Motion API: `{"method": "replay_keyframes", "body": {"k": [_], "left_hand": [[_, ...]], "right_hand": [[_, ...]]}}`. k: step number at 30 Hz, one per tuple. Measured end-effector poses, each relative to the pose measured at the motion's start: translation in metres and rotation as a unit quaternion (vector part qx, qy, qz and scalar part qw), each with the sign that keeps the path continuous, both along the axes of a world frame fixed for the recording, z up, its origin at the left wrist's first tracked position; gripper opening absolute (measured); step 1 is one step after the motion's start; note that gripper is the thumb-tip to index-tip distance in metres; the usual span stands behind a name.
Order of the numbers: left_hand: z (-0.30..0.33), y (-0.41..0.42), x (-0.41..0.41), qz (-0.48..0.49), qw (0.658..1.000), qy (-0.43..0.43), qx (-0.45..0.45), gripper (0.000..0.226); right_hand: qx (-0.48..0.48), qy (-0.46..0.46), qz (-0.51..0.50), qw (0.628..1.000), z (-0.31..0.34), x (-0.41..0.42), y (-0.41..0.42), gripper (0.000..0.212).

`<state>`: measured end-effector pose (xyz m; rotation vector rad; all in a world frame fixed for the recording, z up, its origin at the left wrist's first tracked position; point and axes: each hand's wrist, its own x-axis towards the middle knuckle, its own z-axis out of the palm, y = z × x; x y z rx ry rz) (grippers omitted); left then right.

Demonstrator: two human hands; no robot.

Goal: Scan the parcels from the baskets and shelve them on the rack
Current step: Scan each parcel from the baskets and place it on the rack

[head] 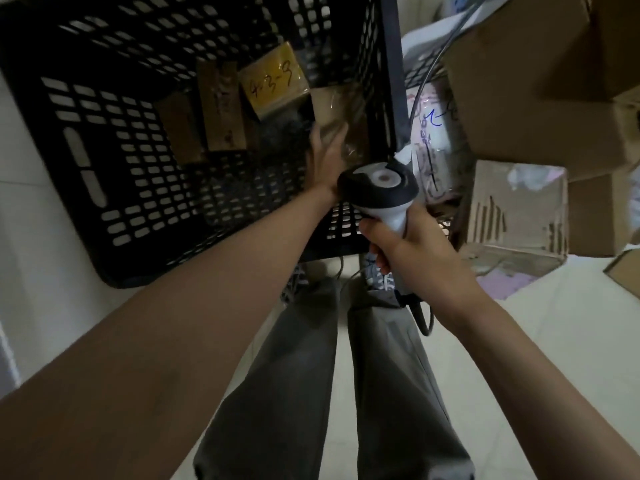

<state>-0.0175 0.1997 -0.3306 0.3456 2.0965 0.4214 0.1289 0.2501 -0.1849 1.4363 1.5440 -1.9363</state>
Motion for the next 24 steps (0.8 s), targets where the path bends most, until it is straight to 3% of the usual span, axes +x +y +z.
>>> {"method": "replay_keyframes", "body": {"k": [4,8,12,15,18,24], "left_hand": [[-0.045,0.025,0.014,0.018,0.996,0.079,-0.045,0.065],[-0.074,0.039,0.019,0.104,0.983,0.144,-0.041,0.071],[-0.082,0.04,0.016,0.168,0.974,0.147,-0.04,0.082],[-0.068,0.031,0.008,0.203,0.969,0.128,-0.065,0.094],[-0.045,0.003,-0.001,0.177,0.982,0.046,-0.049,0.102],[0.056,-0.056,-0.014,0.203,0.979,0.015,0.017,0.103]], "right_hand": [[0.013,-0.001,-0.005,1.0,-0.017,0.005,-0.001,0.022],[0.039,0.01,0.016,0.999,-0.027,0.009,-0.003,0.024],[0.046,0.009,0.014,0.999,-0.03,0.01,-0.004,0.022],[0.038,0.001,-0.007,0.999,-0.023,0.006,-0.003,0.018],[0.013,0.002,-0.039,0.999,-0.002,0.002,-0.001,0.01],[-0.008,0.013,-0.058,0.998,0.064,-0.003,0.005,0.014]]}}
